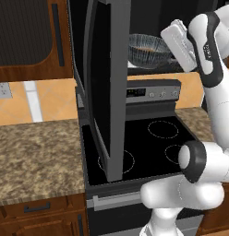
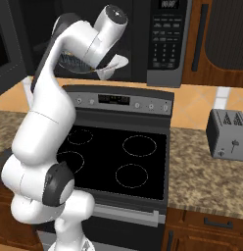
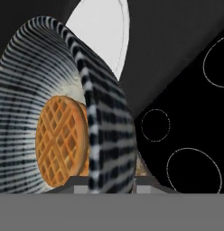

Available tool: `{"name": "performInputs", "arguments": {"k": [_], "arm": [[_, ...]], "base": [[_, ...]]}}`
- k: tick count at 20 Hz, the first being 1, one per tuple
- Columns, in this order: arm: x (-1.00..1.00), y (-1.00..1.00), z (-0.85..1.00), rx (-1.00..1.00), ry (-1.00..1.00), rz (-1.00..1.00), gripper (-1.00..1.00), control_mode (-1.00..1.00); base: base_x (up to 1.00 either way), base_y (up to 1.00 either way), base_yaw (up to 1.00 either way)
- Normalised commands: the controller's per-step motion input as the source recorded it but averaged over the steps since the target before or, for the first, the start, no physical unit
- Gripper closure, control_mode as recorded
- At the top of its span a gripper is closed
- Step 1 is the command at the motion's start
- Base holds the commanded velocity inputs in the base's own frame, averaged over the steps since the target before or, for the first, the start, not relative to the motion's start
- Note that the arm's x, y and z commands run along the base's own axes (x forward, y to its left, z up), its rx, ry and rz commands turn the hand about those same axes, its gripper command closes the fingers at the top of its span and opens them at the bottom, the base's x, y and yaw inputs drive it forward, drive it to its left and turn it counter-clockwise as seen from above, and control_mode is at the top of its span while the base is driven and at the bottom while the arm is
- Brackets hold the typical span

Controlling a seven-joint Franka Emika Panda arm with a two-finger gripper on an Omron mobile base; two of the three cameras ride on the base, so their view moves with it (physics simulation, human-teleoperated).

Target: Open the microwave, place the bowl with waffle inside the microwave, then close the microwave door and turn it on.

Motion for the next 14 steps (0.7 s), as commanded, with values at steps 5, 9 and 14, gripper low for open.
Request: {"name": "performInputs", "arguments": {"k": [5,9,14], "arm": [[0.97,0.24,0.09,-0.02,0.01,-0.06,1.00,-1.00],[0.98,0.29,-0.32,-0.04,0.01,-0.11,1.00,-1.00],[0.72,0.14,-0.32,-0.01,0.00,-0.11,1.00,-1.00]], "base": [[0.00,0.00,0.00],[0.00,0.00,0.00],[0.00,0.00,0.00]]}}
